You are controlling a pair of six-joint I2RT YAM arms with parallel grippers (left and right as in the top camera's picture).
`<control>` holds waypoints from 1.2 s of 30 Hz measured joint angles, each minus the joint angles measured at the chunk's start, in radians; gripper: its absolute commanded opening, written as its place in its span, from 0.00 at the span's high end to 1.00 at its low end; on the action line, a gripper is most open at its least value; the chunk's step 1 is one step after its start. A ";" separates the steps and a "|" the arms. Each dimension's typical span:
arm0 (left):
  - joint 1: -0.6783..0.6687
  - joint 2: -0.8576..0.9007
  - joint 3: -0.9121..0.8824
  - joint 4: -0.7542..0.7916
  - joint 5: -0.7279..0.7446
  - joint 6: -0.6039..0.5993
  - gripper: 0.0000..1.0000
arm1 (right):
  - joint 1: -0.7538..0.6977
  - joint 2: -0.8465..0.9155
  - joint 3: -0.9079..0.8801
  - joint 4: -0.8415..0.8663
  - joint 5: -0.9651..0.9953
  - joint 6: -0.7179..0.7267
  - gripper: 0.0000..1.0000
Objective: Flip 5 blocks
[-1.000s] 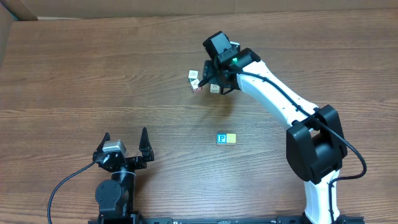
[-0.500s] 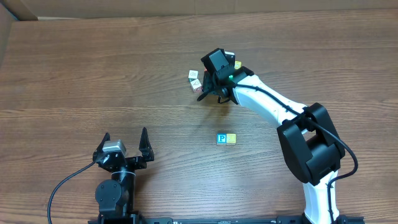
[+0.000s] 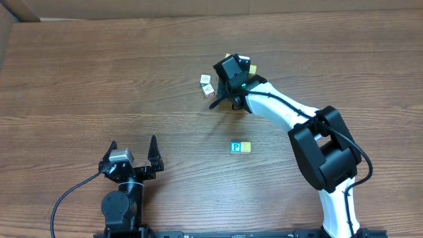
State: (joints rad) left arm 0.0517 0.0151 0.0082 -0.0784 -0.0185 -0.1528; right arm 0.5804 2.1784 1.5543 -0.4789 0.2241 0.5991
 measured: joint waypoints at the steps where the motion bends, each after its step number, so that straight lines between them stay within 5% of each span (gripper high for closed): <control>1: 0.000 0.000 0.000 0.000 0.000 0.000 0.00 | 0.000 0.003 0.000 -0.001 0.002 0.000 0.48; 11: 0.000 0.000 0.000 0.000 0.000 0.000 0.00 | 0.002 0.005 -0.001 -0.037 0.004 -0.029 0.54; 26: 0.000 0.000 0.000 0.000 0.000 0.000 0.00 | 0.002 0.005 0.013 -0.092 0.002 -0.161 0.49; 36: 0.000 0.000 0.000 0.000 0.000 0.000 0.00 | -0.017 0.011 0.382 -0.378 -0.074 -0.182 0.48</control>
State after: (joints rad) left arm 0.0517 0.0151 0.0082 -0.0788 -0.0185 -0.1528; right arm 0.5632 2.1891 1.9366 -0.8570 0.1501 0.4171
